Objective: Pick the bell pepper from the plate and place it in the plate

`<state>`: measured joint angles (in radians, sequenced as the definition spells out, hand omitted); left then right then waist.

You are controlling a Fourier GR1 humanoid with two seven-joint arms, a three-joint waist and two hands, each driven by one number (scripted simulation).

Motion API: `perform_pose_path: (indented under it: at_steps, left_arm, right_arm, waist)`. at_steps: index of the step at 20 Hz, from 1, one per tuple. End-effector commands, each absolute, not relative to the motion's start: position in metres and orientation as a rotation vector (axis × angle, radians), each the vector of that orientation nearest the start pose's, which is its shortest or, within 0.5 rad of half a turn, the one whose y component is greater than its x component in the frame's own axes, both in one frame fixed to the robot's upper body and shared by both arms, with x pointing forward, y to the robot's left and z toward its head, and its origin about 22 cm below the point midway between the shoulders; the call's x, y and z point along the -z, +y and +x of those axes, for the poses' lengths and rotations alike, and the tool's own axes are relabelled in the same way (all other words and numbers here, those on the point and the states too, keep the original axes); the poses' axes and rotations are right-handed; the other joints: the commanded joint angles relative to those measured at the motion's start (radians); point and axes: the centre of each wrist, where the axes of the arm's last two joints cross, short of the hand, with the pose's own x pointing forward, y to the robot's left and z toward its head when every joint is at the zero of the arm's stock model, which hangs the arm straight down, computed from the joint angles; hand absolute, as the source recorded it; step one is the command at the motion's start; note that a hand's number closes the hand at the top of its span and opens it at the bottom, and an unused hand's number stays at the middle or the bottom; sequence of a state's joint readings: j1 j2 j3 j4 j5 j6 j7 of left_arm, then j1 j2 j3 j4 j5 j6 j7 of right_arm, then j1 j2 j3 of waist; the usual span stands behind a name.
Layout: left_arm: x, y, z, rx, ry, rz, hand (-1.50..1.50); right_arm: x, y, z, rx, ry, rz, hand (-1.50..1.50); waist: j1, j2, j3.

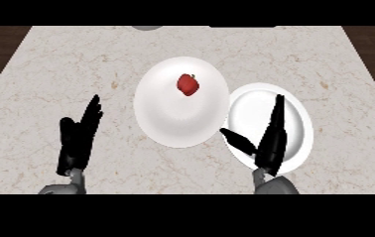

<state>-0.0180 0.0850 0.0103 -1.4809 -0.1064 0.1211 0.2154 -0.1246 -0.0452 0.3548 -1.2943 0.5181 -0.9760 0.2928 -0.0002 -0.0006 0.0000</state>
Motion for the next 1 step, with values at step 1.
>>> perform_pose_path:
  at_steps: [1]
  left_arm:
    - [0.0183,0.2609,0.2581,0.026,-1.275,0.256,0.00]
  right_arm:
    - [0.0259,-0.1703,0.2747,0.078,-1.406,-0.898,-1.50]
  waist:
    - [-0.001,0.001,0.000]
